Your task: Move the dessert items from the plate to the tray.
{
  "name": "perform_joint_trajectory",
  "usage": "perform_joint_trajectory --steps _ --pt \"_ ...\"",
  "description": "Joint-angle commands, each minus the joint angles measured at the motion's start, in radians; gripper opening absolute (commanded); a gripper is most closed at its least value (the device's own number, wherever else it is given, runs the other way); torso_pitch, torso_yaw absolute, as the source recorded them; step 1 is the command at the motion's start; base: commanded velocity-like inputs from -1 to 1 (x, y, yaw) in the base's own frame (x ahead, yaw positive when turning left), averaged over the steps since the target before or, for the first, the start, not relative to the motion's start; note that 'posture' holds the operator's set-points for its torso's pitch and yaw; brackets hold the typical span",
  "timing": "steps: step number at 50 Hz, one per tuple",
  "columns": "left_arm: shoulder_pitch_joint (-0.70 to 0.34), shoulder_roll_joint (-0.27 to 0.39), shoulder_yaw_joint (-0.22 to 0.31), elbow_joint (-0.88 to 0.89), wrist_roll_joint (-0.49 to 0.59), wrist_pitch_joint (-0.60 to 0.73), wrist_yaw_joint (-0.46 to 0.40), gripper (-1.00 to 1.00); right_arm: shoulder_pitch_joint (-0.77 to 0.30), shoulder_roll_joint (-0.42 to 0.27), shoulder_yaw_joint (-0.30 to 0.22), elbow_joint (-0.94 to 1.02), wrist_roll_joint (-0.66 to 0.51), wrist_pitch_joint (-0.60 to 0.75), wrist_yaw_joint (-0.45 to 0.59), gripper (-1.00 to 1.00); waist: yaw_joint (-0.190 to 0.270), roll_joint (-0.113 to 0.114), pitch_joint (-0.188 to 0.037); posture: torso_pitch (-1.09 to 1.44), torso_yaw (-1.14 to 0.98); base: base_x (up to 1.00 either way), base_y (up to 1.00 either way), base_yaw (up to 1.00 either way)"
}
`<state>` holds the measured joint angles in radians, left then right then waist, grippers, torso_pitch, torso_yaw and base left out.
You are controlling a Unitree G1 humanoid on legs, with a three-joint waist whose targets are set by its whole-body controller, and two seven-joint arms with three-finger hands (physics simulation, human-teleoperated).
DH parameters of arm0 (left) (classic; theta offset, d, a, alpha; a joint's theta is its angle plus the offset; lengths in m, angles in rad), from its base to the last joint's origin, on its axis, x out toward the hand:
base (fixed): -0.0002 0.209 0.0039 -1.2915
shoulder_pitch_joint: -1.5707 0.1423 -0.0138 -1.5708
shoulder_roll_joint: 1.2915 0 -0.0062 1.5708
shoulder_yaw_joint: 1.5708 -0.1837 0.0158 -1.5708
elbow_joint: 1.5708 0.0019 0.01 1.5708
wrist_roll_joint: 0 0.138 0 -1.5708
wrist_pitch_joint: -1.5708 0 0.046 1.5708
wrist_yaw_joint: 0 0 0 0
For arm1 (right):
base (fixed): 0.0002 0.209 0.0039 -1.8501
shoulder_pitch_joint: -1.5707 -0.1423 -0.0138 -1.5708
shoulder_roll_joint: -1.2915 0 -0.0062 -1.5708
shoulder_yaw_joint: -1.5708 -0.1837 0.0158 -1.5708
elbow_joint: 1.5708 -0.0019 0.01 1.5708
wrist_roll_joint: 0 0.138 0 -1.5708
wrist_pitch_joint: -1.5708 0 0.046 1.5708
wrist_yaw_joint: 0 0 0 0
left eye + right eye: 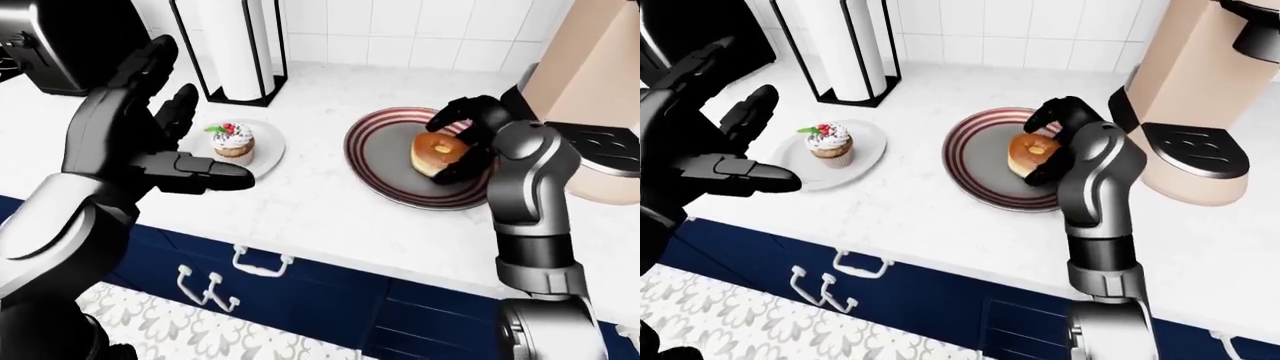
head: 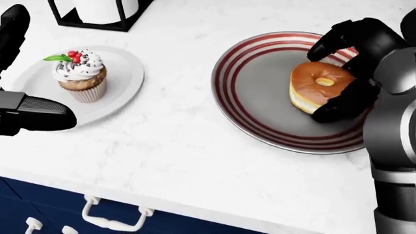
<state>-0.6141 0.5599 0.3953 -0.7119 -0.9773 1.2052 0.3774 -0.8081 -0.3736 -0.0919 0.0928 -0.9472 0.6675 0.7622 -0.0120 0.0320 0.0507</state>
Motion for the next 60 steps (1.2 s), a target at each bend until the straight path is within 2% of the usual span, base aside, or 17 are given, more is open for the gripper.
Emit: perform_joint_trajectory --steps 1,5,6,9,12,17,20,25,31,36,41,45,50,60 --pt "-0.065 0.039 0.026 -0.004 -0.045 0.002 0.031 1.0 -0.068 -0.021 -0.011 -0.078 -0.025 -0.004 0.032 -0.56 -0.001 -0.001 -0.031 0.0 0.0 0.0 0.0 0.0" --pt "-0.109 0.109 0.012 0.019 -0.106 0.037 0.048 1.0 -0.099 -0.033 -0.01 -0.145 -0.057 0.009 0.102 -0.84 -0.003 0.004 -0.023 0.0 0.0 0.0 0.0 0.0" --pt "-0.124 0.126 0.0 0.032 -0.102 0.042 0.044 1.0 -0.106 -0.038 -0.012 -0.158 -0.063 0.008 0.118 -1.0 -0.003 0.005 -0.021 0.0 0.0 0.0 0.0 0.0" --pt "-0.16 0.158 -0.043 0.07 -0.041 0.04 0.007 1.0 -0.113 -0.042 -0.017 -0.2 -0.079 0.006 0.161 -1.0 -0.003 0.006 -0.017 0.0 0.0 0.0 0.0 0.0" --pt "-0.195 0.163 -0.084 0.101 0.051 0.051 -0.053 1.0 -0.126 -0.047 -0.026 -0.215 -0.083 -0.001 0.178 -1.0 -0.003 0.005 -0.017 0.0 0.0 0.0 0.0 0.0" --pt "-0.242 0.171 -0.2 0.176 0.326 0.048 -0.231 1.0 -0.149 -0.051 -0.027 -0.248 -0.096 0.005 0.212 -1.0 -0.004 0.003 -0.016 0.0 0.0 0.0 0.0 0.0" --pt "-0.261 0.141 -0.251 0.222 0.5 0.03 -0.345 1.0 -0.155 -0.046 -0.027 -0.257 -0.098 0.004 0.217 -1.0 -0.004 0.001 -0.015 0.0 0.0 0.0 0.0 0.0" --pt "-0.284 0.109 -0.324 0.269 0.767 0.016 -0.53 1.0 -0.184 -0.044 -0.023 -0.264 -0.106 0.004 0.233 -1.0 -0.004 -0.005 -0.016 0.0 0.0 0.0 0.0 0.0" --pt "-0.299 0.059 -0.378 0.345 1.079 -0.044 -0.742 1.0 -0.183 -0.042 -0.025 -0.272 -0.113 0.002 0.238 -1.0 -0.001 -0.014 -0.017 0.0 0.0 0.0 0.0 0.0" --pt "-0.309 -0.025 -0.392 0.44 1.312 -0.145 -0.893 1.0 -0.186 -0.038 -0.024 -0.269 -0.111 -0.001 0.234 -1.0 0.003 -0.023 -0.021 0.0 0.0 0.0 0.0 0.0" --pt "-0.325 -0.11 -0.366 0.524 1.482 -0.251 -0.985 1.0 -0.186 -0.032 -0.022 -0.27 -0.111 -0.001 0.23 -1.0 0.007 -0.031 -0.024 0.0 0.0 0.0 0.0 0.0" --pt "-0.331 -0.164 -0.343 0.614 1.56 -0.352 -0.995 1.0 -0.183 -0.023 -0.017 -0.282 -0.115 0.001 0.234 -1.0 0.009 -0.036 -0.025 0.0 0.0 0.0 0.0 0.0" --pt "-0.355 -0.201 -0.332 0.729 1.612 -0.444 -0.988 1.0 -0.181 -0.017 -0.015 -0.28 -0.115 0.0 0.231 -1.0 0.01 -0.038 -0.029 0.0 0.0 0.0 0.0 0.0" --pt "-0.426 -0.221 -0.339 0.928 1.691 -0.544 -0.981 1.0 -0.183 -0.022 -0.019 -0.273 -0.107 -0.007 0.224 -1.0 0.011 -0.041 -0.032 0.0 0.0 0.0 0.0 0.0"
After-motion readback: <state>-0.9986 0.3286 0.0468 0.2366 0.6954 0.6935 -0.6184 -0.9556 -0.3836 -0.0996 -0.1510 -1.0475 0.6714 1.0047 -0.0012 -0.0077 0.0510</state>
